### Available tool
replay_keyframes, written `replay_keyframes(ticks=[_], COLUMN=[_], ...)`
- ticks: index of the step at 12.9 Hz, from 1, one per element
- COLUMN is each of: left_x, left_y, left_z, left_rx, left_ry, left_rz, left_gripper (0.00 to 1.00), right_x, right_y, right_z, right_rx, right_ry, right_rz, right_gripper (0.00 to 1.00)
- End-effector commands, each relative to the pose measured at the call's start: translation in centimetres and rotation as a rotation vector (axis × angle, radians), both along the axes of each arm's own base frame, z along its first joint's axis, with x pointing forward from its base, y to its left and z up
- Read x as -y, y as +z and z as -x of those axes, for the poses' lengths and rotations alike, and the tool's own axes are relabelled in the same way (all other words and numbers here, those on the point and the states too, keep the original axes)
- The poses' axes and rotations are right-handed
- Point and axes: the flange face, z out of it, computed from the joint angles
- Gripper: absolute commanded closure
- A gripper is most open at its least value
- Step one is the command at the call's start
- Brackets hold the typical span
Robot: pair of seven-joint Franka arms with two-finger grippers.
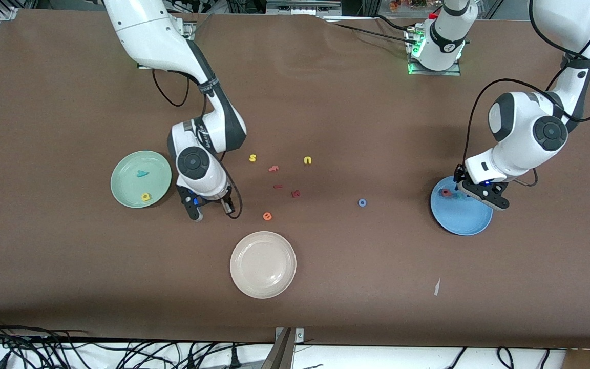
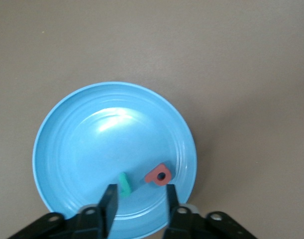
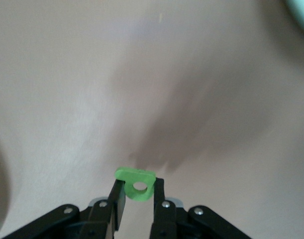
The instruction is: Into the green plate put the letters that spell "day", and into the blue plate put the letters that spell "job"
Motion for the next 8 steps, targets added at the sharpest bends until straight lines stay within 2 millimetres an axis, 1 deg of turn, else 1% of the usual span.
replay_keyframes(ticks=[1, 2, 3, 5, 7, 8], left_x=[1.7, 3.7, 6.1, 10.7, 13.7, 15.2], left_y=[0.0, -0.3, -0.9, -2.6, -3.4, -3.8], left_z=[-0.1, -0.1, -0.1, 0.5, -0.2, -0.9], left_rx=[0.007, 0.009, 0.011, 0.009, 0.038, 0.041], left_ry=[-0.026, -0.044, -0.021, 0.047, 0.054, 0.058], left_rz=[-0.006, -0.002, 0.019, 0.064, 0.078, 0.085], left_gripper=[0.43, 0.43, 0.43, 0.43, 0.43, 0.43], right_x=[3.9, 5.5, 7.5, 12.1, 15.8, 17.2], right_y=[2.8, 3.1, 3.8, 4.6, 4.6, 4.3], right_z=[-0.3, -0.2, 0.2, 1.6, 3.1, 3.9], right_rx=[-0.068, -0.083, -0.092, -0.101, -0.115, -0.117], right_ry=[0.077, 0.101, 0.148, 0.219, 0.297, 0.354], right_rz=[0.010, 0.015, 0.010, -0.007, -0.022, -0.033], right_gripper=[0.86, 0.86, 0.86, 0.86, 0.86, 0.86])
